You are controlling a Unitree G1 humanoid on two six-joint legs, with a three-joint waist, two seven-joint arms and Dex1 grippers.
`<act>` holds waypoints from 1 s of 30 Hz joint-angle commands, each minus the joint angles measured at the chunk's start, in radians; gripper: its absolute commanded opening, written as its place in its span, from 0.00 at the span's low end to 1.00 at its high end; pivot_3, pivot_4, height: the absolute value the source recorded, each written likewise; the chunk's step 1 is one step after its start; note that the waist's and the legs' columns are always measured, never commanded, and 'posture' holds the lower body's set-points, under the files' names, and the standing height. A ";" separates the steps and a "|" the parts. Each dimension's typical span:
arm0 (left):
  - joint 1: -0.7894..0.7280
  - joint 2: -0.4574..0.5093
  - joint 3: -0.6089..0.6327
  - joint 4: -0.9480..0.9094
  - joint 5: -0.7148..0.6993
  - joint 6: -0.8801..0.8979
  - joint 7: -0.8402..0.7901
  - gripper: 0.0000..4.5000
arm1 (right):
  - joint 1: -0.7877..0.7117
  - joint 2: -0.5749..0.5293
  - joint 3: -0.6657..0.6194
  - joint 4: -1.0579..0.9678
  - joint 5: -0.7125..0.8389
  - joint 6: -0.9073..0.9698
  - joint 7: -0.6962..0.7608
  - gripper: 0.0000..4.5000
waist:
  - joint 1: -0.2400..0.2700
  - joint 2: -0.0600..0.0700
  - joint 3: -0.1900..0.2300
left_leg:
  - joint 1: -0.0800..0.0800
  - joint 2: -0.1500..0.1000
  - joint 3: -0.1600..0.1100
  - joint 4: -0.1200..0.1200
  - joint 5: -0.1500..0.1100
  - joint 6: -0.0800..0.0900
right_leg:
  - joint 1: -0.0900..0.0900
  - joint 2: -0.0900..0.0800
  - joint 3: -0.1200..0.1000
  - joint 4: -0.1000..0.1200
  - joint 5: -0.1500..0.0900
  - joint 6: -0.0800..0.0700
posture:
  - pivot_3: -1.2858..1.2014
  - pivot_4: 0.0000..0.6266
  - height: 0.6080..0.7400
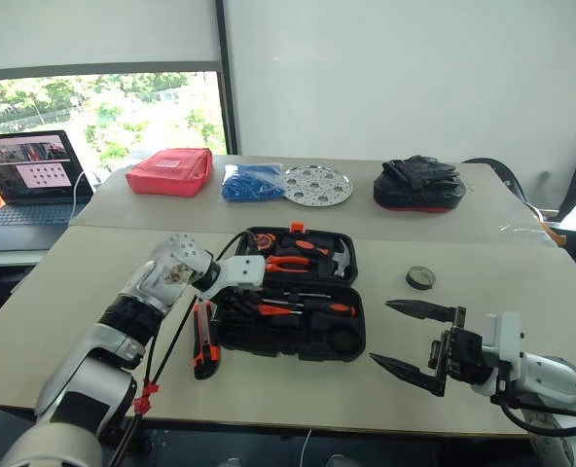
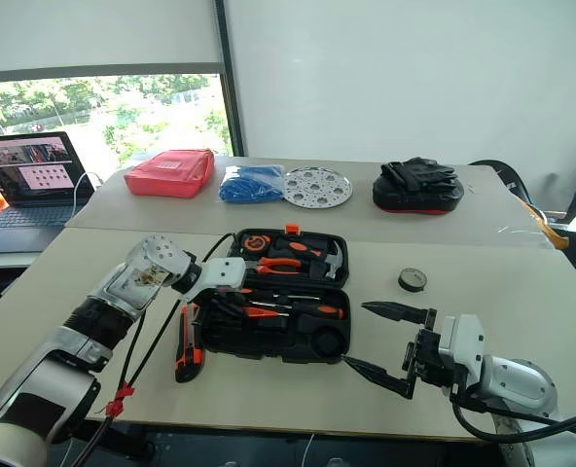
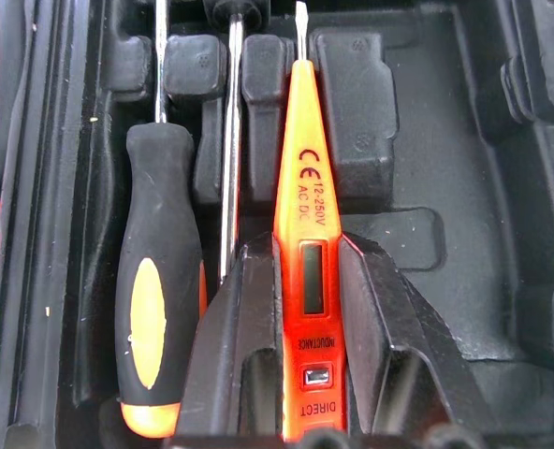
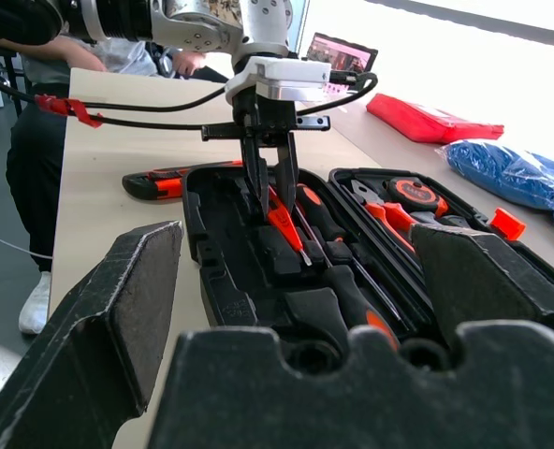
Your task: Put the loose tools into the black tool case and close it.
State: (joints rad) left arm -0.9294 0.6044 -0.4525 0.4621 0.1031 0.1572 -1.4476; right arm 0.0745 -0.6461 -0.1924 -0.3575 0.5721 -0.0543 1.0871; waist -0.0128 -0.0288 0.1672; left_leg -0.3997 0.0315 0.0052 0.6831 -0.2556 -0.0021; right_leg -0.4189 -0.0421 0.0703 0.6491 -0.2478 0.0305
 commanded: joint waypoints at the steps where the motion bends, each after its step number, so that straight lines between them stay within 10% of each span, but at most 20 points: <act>1: -0.008 0.000 -0.023 0.005 0.051 0.039 0.009 0.09 | -0.015 0.002 -0.013 -0.011 0.014 -0.007 -0.003 1.00 | 0.000 0.000 0.000 | 0.000 0.000 0.000 0.000 0.000 0.000 | 0.000 0.000 0.000 0.000 0.000 0.000 | 0.52 0.24 1.00; 8: 0.012 -0.004 -0.005 -0.040 0.037 0.031 0.002 0.09 | -0.026 0.005 -0.006 0.002 0.010 -0.012 0.004 1.00 | -0.001 0.000 0.000 | 0.001 0.000 0.000 0.000 0.000 0.000 | 0.001 0.000 0.000 0.000 0.000 0.000 | 0.52 0.24 1.00; 9: 0.009 -0.007 0.009 -0.037 0.035 0.022 0.022 0.31 | -0.027 0.005 -0.006 0.005 0.010 -0.012 0.006 1.00 | -0.001 0.000 0.000 | 0.001 0.000 0.000 0.000 0.000 0.001 | 0.000 0.000 0.000 0.000 0.000 0.000 | 0.52 0.24 1.00; 13: 0.011 0.000 0.053 -0.071 -0.030 -0.035 -0.005 0.60 | -0.023 -0.001 -0.010 0.015 0.013 -0.011 0.018 1.00 | 0.001 0.000 0.000 | 0.000 0.000 0.000 0.000 0.000 0.000 | 0.000 0.000 0.000 0.001 0.000 0.000 | 0.52 0.24 1.00; 22: 0.021 0.022 0.128 -0.130 -0.111 -0.017 -0.024 0.60 | -0.041 -0.010 -0.009 0.043 0.010 -0.004 0.038 1.00 | -0.001 0.000 0.000 | -0.001 0.000 0.000 0.001 0.000 0.001 | -0.001 0.000 0.000 0.001 0.001 0.000 | 0.52 0.24 1.00; 30: 0.050 -0.003 0.130 -0.042 -0.089 -0.095 0.050 0.05 | -0.042 0.002 0.004 0.039 -0.001 -0.015 0.026 1.00 | -0.002 0.000 0.000 | -0.001 0.000 0.000 0.001 0.000 0.001 | -0.001 0.000 0.000 0.001 0.001 0.000 | 0.52 0.24 1.00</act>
State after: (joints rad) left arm -0.8779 0.6000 -0.3336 0.4162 0.0092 0.0835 -1.4110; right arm 0.0449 -0.6453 -0.1756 -0.3011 0.5700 -0.0545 1.1164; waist -0.0144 -0.0288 0.1671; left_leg -0.4008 0.0317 0.0050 0.6844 -0.2552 -0.0016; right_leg -0.4200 -0.0422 0.0702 0.6503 -0.2472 0.0303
